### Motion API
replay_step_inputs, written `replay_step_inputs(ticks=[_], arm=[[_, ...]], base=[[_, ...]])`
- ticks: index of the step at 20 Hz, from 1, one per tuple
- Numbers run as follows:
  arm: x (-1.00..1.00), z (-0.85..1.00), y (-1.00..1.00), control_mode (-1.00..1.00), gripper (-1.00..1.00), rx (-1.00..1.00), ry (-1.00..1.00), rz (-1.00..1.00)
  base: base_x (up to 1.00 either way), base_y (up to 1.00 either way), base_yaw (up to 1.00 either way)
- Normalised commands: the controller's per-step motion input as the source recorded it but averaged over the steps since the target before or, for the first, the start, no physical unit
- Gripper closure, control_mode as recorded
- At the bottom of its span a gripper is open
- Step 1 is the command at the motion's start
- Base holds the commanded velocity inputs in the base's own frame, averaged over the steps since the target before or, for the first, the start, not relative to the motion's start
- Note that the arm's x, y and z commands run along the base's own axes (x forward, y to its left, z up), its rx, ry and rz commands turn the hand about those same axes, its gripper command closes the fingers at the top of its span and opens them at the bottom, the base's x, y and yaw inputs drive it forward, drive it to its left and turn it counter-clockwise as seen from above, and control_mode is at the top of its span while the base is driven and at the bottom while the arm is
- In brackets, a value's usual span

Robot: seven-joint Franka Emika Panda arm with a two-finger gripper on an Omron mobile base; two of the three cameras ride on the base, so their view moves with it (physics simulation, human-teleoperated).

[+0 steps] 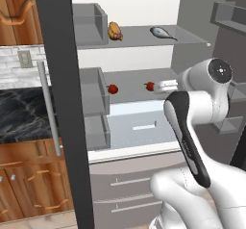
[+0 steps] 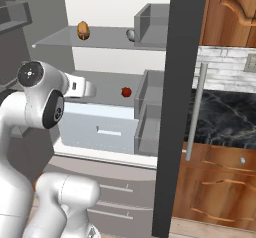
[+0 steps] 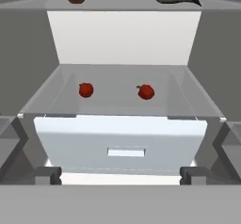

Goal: Gather the bell peppers from the fridge and place them on a tray on the dining counter. Then gather the fish and chicken drumstick from the fridge and place them on the other tray.

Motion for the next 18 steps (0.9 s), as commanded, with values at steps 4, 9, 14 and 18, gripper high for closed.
replay_step_inputs(ticks=[4, 9, 14, 18], arm=[[0.0, 0.13, 0.0, -1.0, -1.0, -0.04, 0.0, -0.02], [0.0, 0.01, 0.0, 1.0, -1.0, -0.01, 0.0, 0.0], [0.0, 0.0, 0.0, 1.0, -1.0, 0.0, 0.0, 0.0], [0.0, 0.0, 0.0, 1.0, -1.0, 0.0, 0.0, 0.0]], base=[[0.0, 0.0, 0.0], [0.01, 0.0, 0.0], [0.2, 0.0, 0.0], [0.4, 0.0, 0.01]])
